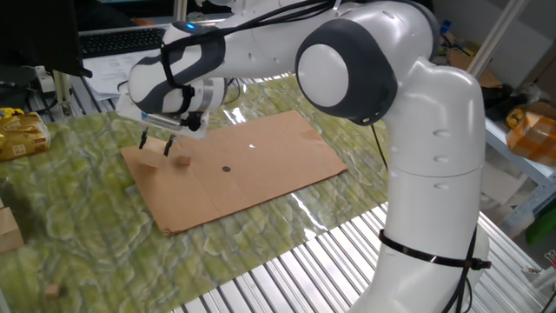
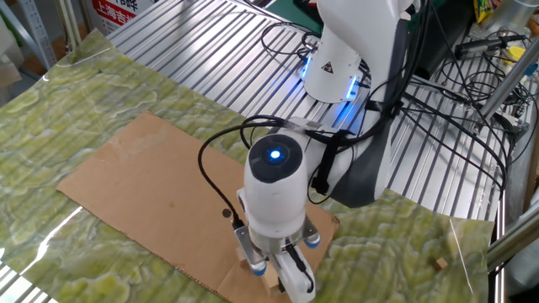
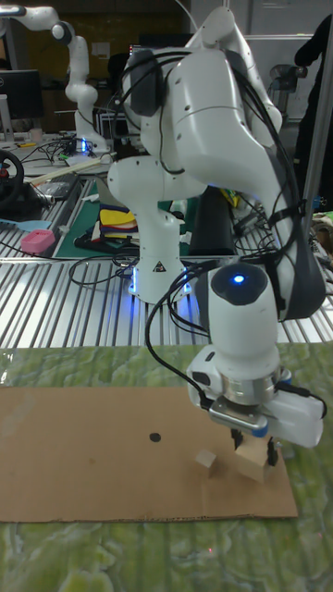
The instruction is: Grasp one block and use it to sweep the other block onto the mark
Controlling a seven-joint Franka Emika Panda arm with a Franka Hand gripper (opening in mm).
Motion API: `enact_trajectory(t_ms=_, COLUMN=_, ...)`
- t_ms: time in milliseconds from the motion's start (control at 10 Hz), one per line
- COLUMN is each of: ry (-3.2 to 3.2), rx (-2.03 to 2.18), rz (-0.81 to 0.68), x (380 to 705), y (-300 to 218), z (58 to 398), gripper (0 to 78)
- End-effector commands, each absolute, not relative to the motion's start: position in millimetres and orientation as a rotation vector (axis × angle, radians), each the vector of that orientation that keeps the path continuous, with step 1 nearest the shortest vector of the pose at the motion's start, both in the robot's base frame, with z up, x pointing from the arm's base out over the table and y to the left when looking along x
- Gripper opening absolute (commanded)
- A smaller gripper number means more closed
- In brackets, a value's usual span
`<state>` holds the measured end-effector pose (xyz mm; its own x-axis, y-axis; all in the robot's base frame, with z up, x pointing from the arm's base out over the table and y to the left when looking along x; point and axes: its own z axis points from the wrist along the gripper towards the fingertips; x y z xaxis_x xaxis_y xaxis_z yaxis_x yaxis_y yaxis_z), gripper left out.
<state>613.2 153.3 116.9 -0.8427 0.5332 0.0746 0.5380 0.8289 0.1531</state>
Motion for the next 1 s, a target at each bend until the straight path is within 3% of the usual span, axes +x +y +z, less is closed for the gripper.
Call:
enact_trajectory(t_ms=100, ry=-2.960, rx=-0.863, rz=-0.261, x=648, y=139, z=131, gripper=1.2)
enact_trajectory(t_ms=400, ry=-2.950, rx=-0.881, rz=-0.248, x=655, y=133, z=132, gripper=1.2)
enact_trajectory(t_ms=600, ry=-2.925, rx=-0.907, rz=-0.163, x=657, y=115, z=116, gripper=1.2)
enact_trajectory(t_ms=1000, ry=-2.874, rx=-0.886, rz=-0.064, x=644, y=119, z=108, gripper=1.2)
